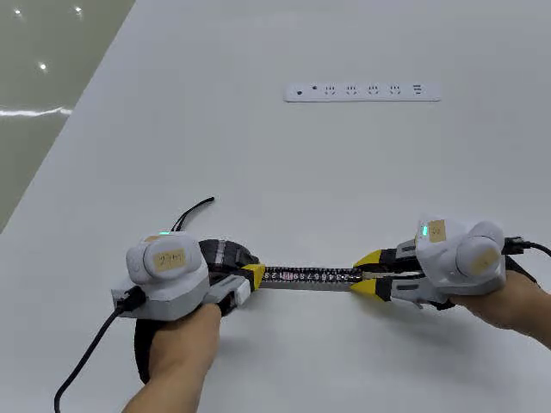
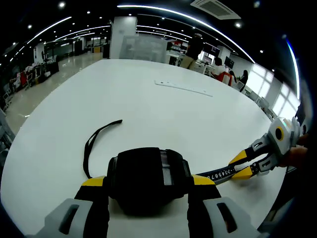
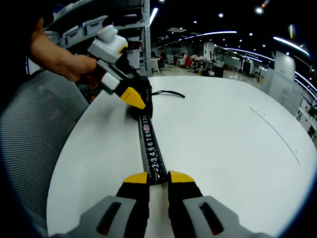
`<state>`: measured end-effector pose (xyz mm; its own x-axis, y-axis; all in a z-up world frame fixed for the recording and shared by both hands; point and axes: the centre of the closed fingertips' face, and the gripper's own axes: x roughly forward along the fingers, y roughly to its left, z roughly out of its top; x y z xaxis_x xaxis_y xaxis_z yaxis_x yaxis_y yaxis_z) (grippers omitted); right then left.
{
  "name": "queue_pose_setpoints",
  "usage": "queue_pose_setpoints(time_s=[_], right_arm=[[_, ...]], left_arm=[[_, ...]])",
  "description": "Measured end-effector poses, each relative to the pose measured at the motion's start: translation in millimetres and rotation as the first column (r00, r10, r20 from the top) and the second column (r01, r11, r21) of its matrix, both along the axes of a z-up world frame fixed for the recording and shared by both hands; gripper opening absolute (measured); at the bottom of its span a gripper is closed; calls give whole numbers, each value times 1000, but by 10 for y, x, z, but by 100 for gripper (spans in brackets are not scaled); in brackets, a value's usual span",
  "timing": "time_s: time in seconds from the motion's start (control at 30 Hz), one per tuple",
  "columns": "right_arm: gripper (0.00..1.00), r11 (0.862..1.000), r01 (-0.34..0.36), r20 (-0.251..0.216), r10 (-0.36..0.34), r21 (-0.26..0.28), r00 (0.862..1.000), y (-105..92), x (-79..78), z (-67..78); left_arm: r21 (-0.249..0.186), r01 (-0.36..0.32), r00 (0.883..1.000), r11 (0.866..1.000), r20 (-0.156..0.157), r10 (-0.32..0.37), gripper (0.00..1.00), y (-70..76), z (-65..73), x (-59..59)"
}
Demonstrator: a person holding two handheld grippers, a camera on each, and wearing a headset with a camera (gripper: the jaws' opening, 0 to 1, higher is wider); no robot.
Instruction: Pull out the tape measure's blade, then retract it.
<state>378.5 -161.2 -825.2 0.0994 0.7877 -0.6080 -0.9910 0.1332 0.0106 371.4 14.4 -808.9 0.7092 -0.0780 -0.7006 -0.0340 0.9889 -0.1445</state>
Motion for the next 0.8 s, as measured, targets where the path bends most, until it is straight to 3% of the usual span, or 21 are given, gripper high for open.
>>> queue_pose_setpoints(time_s=[0.8], right_arm=[[12, 1000, -11, -11, 11, 15, 1000, 234, -25, -4]], left_arm=[[-11, 3, 1000, 1000, -7, -3, 61, -22, 2, -2]])
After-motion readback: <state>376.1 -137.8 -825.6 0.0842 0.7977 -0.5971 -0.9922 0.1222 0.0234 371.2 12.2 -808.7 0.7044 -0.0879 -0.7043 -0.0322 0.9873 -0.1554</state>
